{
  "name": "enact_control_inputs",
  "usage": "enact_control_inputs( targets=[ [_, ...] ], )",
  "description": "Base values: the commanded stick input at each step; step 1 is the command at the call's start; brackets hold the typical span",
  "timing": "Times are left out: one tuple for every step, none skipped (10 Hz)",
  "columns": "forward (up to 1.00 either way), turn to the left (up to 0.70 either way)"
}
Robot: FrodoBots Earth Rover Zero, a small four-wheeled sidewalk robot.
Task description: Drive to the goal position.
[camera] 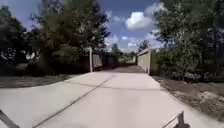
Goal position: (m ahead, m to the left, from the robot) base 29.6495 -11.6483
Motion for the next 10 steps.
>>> enact_control_inputs(
  targets=[
    [0.85, 0.00],
    [0.85, 0.00],
    [0.85, 0.00],
    [0.85, 0.00],
    [0.85, 0.00],
    [0.85, 0.00],
    [0.85, -0.11],
    [0.85, -0.34],
    [0.85, -0.34],
    [0.85, -0.34]
  ],
)
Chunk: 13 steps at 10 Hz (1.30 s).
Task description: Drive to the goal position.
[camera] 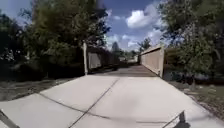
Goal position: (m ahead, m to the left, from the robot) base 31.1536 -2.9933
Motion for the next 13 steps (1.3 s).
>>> enact_control_inputs(
  targets=[
    [0.85, -0.34],
    [0.85, -0.34],
    [0.85, -0.34],
    [0.85, -0.34],
    [0.85, -0.26],
    [0.85, -0.07],
    [0.85, 0.00],
    [0.85, 0.00],
    [0.85, 0.00],
    [0.85, 0.00],
    [0.85, 0.00],
    [0.85, 0.00],
    [0.85, 0.00]
  ],
)
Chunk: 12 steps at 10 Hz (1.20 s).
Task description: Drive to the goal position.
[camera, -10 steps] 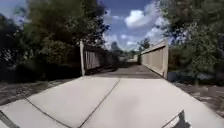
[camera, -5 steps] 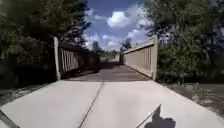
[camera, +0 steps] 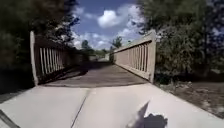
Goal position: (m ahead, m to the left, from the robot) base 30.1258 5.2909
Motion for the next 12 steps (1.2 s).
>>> enact_control_inputs(
  targets=[
    [0.85, 0.00],
    [0.85, 0.00],
    [0.85, 0.00],
    [0.85, 0.00],
    [0.85, 0.00],
    [0.85, 0.00],
    [0.85, 0.00],
    [0.85, 0.00],
    [0.85, 0.00],
    [0.85, 0.00],
    [0.85, 0.00],
    [0.85, 0.00]
  ],
)
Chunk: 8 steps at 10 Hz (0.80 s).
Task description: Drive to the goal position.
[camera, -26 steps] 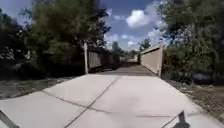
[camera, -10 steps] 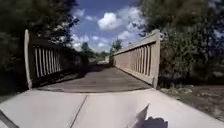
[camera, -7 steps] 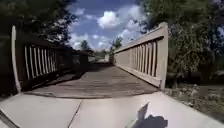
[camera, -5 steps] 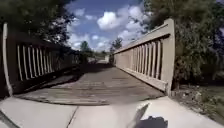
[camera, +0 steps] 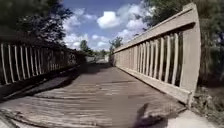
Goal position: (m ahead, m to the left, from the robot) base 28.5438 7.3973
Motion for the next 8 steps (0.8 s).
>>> enact_control_inputs(
  targets=[
    [0.85, 0.00],
    [0.85, 0.00],
    [0.85, 0.00],
    [0.85, 0.00],
    [0.85, 0.00],
    [0.85, 0.17],
    [0.85, 0.34],
    [0.85, 0.34]
  ],
)
